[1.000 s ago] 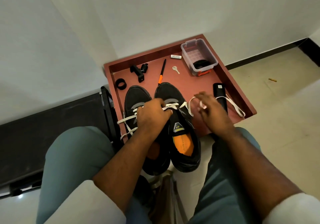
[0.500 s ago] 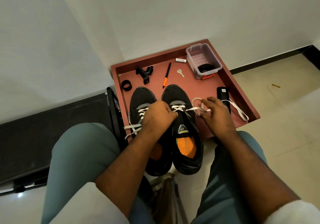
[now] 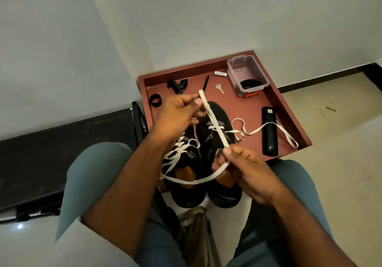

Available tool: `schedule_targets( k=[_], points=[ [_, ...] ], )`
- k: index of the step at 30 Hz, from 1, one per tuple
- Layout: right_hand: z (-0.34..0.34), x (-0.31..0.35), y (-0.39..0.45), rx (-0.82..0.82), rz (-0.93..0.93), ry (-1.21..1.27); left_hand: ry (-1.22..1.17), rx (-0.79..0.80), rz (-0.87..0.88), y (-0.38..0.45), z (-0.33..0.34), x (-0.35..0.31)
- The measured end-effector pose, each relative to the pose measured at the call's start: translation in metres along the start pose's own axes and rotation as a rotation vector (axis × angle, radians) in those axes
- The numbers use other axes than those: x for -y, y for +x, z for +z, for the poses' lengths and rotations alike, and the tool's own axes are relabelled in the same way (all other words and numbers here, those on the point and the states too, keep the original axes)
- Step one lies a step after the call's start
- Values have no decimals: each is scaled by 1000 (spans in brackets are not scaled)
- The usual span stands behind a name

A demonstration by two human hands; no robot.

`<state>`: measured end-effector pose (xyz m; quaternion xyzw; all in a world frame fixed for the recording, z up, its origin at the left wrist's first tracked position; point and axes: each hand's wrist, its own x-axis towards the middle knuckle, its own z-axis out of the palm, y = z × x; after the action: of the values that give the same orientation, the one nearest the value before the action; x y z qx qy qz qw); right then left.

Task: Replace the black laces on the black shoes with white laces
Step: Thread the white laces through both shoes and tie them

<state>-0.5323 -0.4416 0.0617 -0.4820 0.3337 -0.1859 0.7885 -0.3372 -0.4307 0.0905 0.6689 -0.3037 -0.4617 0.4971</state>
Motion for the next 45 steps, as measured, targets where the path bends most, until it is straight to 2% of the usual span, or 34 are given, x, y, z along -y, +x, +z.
schedule_targets(
  k=[2, 4, 6, 8, 10, 13, 14, 16, 17, 18, 19, 21, 23, 24, 27, 29, 31, 33, 36, 41, 45],
  points=[
    [-4, 6, 1, -75, -23, 222, 238, 247, -85, -4, 3, 3],
    [-12, 12, 7, -226, -101, 446, 189, 571, -269, -20, 17, 6],
    [-30, 19, 15, -425, -167, 546, 93, 778, -313, -38, 31, 14],
    [-59, 20, 21, -620, -204, 591, 31, 742, -283, -47, 29, 24],
    [-87, 19, 22, -817, -222, 625, 36, 550, -262, -44, 13, 30],
    [-119, 11, 19, -1074, -134, 393, 240, 321, -136, -30, -13, 34],
    [-121, 9, 17, -1083, -60, 215, 266, 302, -104, -29, -15, 35],
    [-118, 3, 11, -1011, 135, -336, 244, 288, -100, -28, -7, 39],
    [-111, 2, 8, -997, 180, -620, 232, 278, -101, -29, 0, 41],
    [-101, 2, 6, -1000, 114, -775, 219, 268, -99, -29, 7, 43],
    [-88, 3, 7, -952, -37, -776, 190, 268, -95, -29, 14, 45],
    [-58, 2, 13, -650, -242, -652, 122, 285, -70, -27, 24, 46],
    [-33, -3, 21, -270, -238, -516, 77, 299, -41, -23, 27, 46],
    [-23, -6, 25, -147, -233, -453, 57, 300, -33, -21, 27, 46],
    [-14, -10, 35, -37, -221, -374, -44, 231, -74, -16, 24, 46],
    [-18, -15, 39, -83, -230, -379, -44, 62, -88, -9, 21, 52],
    [-25, -17, 44, -257, -240, -447, 7, -132, -69, 3, 18, 61],
    [-34, -18, 52, -379, -249, -513, 71, -218, -81, 16, 19, 72],
    [-46, -21, 67, -430, -219, -620, 220, -174, -123, 26, 33, 83],
    [-52, -35, 94, -474, -112, -761, 550, -117, -68, 27, 48, 81],
    [-43, -41, 103, -493, -68, -751, 444, -100, -118, 30, 43, 81]
  ],
)
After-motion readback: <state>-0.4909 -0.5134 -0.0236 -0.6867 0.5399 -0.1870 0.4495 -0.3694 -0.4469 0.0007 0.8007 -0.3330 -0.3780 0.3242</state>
